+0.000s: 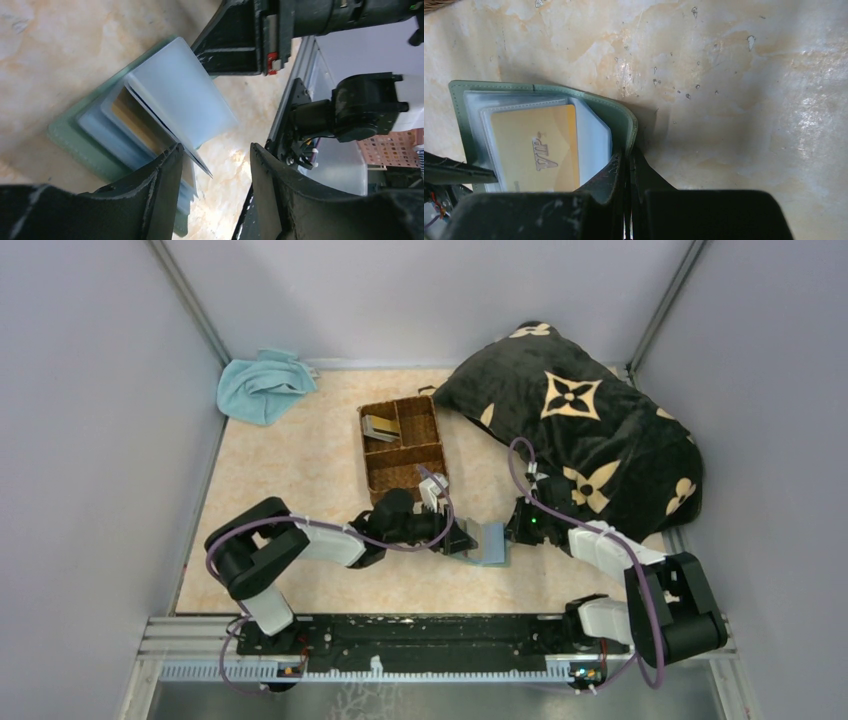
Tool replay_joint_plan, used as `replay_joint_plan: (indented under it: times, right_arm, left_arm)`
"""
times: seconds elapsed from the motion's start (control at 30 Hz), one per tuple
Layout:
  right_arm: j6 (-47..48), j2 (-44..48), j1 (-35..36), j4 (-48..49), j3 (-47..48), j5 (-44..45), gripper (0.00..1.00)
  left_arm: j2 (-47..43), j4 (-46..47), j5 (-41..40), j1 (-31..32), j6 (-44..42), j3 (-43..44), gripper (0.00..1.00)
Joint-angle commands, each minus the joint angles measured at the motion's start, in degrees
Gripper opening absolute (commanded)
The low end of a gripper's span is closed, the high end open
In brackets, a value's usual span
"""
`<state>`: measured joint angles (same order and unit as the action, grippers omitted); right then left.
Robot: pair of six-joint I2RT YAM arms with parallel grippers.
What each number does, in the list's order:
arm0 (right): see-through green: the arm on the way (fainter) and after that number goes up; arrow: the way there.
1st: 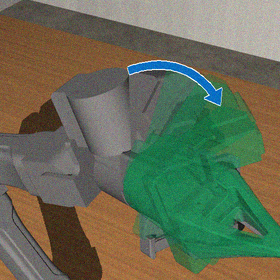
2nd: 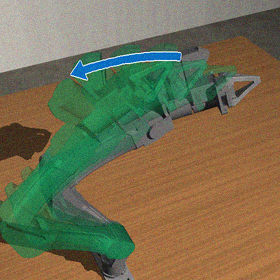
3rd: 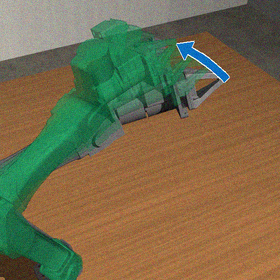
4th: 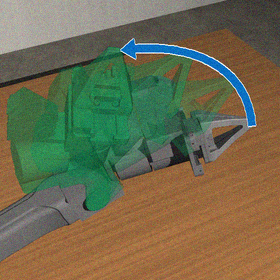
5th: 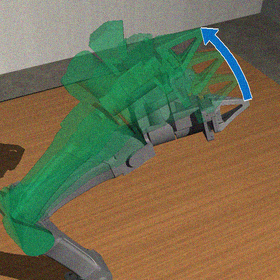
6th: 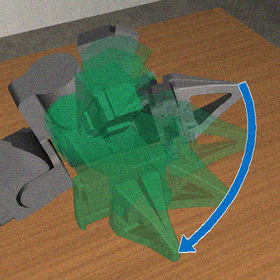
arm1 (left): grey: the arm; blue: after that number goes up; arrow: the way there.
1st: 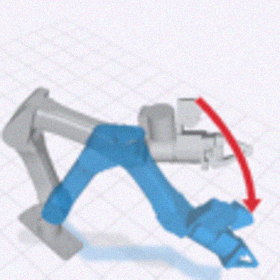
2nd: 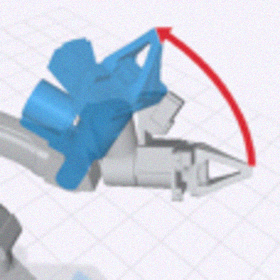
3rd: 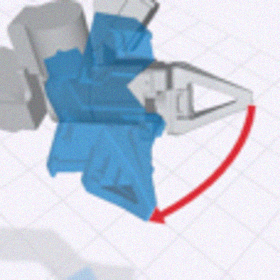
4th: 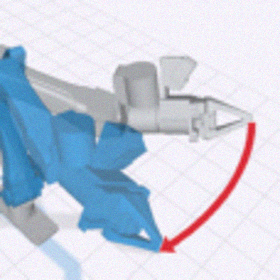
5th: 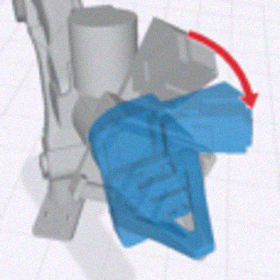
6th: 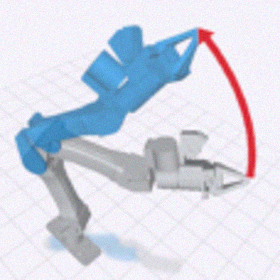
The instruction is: Take the credit cards out of the card holder
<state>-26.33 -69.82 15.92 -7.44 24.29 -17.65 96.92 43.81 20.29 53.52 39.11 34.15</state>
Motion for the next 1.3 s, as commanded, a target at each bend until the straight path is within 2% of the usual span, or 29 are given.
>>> replay_joint_plan:
  times: [0.0, 0.37, 0.43, 0.53, 0.6, 0.7, 0.73, 0.77, 0.83, 0.9, 1.0, 1.07, 1.17, 1.27]
  right_arm:
    - [0.43, -0.19, -0.02, 1.99, -0.58, -0.73, 0.0]
    - [0.15, 3.72, -0.09, -0.17, -0.11, 2.54, 0.0]
    - [-0.1, 5.48, -0.09, -1.1, 0.13, 3.88, 0.1]
    - [-0.53, 8.86, -0.06, -3.13, 0.93, 6.47, 0.36]
    - [-0.53, 10.83, -0.06, -5.45, 2.26, 7.98, 0.42]
    - [-0.16, 13.83, -0.04, -8.77, 4.6, 9.8, 0.43]
    - [-0.01, 14.64, -0.04, -9.75, 5.45, 9.83, 0.43]
    - [0.18, 15.52, -0.03, -10.19, 6.1, 9.27, 0.38]
    - [0.39, 17.04, 0.03, -11.21, 7.68, 8.24, 0.23]
    - [0.38, 18.08, 0.85, -12.05, 9.23, 7.58, 0.11]
    - [-0.44, 19.0, 4.67, -11.83, 10.89, 7.73, 0.01]
    - [-2.02, 18.14, 7.55, -9.13, 9.87, 6.31, 0.0]
    - [-5.5, 14.04, 7.72, -0.72, 4.89, 0.8, 0.0]
    - [-7.41, 10.77, 7.72, 6.21, -0.05, -0.88, 0.0]
  left_arm:
    - [2.86, 5.04, 3.9, 0.37, 2.08, 2.47, 0.59]
    - [3.86, 2.68, 2.0, 0.37, 1.05, 1.12, 0.59]
    - [3.38, 2.68, 1.7, 0.36, 1.22, 0.27, 0.59]
    - [2.4, 2.36, 0.96, 0.32, 1.1, -0.95, 0.58]
    - [1.98, 1.9, 0.36, 0.28, 0.91, -1.64, 0.56]
    - [2.07, 1.14, -0.84, 0.3, 0.92, -2.23, 0.47]
    - [2.17, 0.98, -0.8, 0.33, 0.93, -2.25, 0.4]
    - [2.29, 0.87, -0.87, 0.3, 0.97, -2.25, 0.34]
    - [2.75, 0.92, -0.72, 0.32, 1.05, -2.09, 0.29]
    - [3.33, 0.96, -0.61, 0.27, 1.06, -1.71, 0.18]
    - [4.4, 1.03, -0.19, 0.33, 1.03, -1.02, 0.15]
    - [4.94, 1.11, 0.06, 0.31, 1.12, -0.64, 0.15]
    - [5.04, 1.27, 0.36, 0.28, 1.39, -0.57, 0.15]
    - [3.9, 0.98, 0.0, 0.36, 1.53, -1.27, 0.15]
